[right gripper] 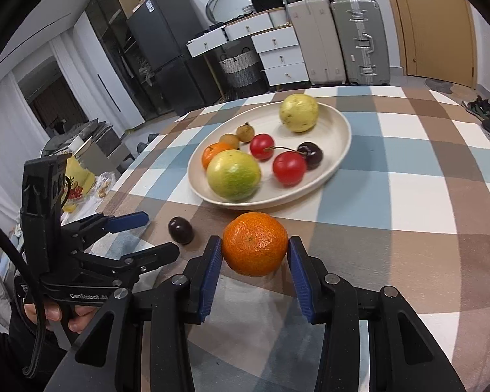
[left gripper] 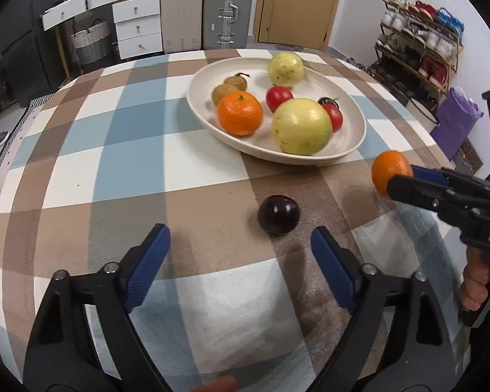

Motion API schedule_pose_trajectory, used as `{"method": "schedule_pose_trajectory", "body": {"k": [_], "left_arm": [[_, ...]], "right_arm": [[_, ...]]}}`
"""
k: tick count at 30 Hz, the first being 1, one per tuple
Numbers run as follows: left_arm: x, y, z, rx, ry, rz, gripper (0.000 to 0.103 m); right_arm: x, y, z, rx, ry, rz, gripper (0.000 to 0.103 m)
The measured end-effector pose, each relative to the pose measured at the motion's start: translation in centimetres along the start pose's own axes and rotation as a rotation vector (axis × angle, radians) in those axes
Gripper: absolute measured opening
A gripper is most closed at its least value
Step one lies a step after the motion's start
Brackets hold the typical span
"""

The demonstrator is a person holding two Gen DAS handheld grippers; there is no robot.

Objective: Organize fruits
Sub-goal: 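Grasp the orange with the right tool while the left tool grasps the dark plum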

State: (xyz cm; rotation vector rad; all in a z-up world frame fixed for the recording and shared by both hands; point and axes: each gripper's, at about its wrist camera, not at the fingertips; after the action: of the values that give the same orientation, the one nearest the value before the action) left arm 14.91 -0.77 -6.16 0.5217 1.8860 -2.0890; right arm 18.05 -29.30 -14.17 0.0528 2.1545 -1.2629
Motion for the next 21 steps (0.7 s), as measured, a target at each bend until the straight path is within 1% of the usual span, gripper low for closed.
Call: {"method": "schedule_pose_trajectory", "body": {"k": [2,4,5,8,10,11,12,13,16,21], "left_arm": [[-0.2,0.3,0.9,-0.022,0.035,-0.003,0.078],[-0.3,0.4,1.7,-0.022,0.07,0.001,0.07],[-0.4,0.5,2.0,-0.022,0.08,-0.001,0.068],[-0.7,0.7,2.7,-0.018,0.099,0.002,0.057],[-0.9,0.7,3.0,-0.007,0.105,0.003,0.039],[-1.0,0.7,3.1,-0.003,0.109,0.004,0.036],[-1.1,0.7,3.2,0.001,0.113,0.004,0.027],[-1.1,0.6,3.2,-0.001,0.111,0.005,0.025],[-1.2,0.4,2.9,0.026,0.092,0.007,0.025],[-1.1,-0.5,2.7,0.042,0.085,0.031,0.025]], "right_arm": [[0.1,-0.3,0.5,0.004,0.009,0.004,0.041],[0.3,-0.7,1.0,0.008,0.019,0.007,0.041],[0.3,-0.8,1.2,0.01,0.023,0.008,0.041],[0.6,-1.0,1.7,0.013,0.034,0.01,0.041],[0.8,-1.1,1.8,0.015,0.037,0.011,0.041],[0.9,-1.1,1.8,0.015,0.037,0.01,0.041],[0.9,-1.1,1.9,0.016,0.039,0.011,0.041],[1.0,-1.1,1.9,0.015,0.039,0.011,0.041],[1.0,-1.1,1.9,0.016,0.038,0.01,0.041],[1.1,-1.5,1.8,0.021,0.034,0.013,0.041]]}}
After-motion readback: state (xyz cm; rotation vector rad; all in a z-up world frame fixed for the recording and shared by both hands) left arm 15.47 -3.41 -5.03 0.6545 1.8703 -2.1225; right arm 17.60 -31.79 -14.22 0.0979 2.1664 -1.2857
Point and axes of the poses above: each gripper's, at about its wrist camera, not at the fingertips, and y roughly the way its jaws point, z to its right, x to its underside, and after that the axes turned 10 degrees about -z, right-handed
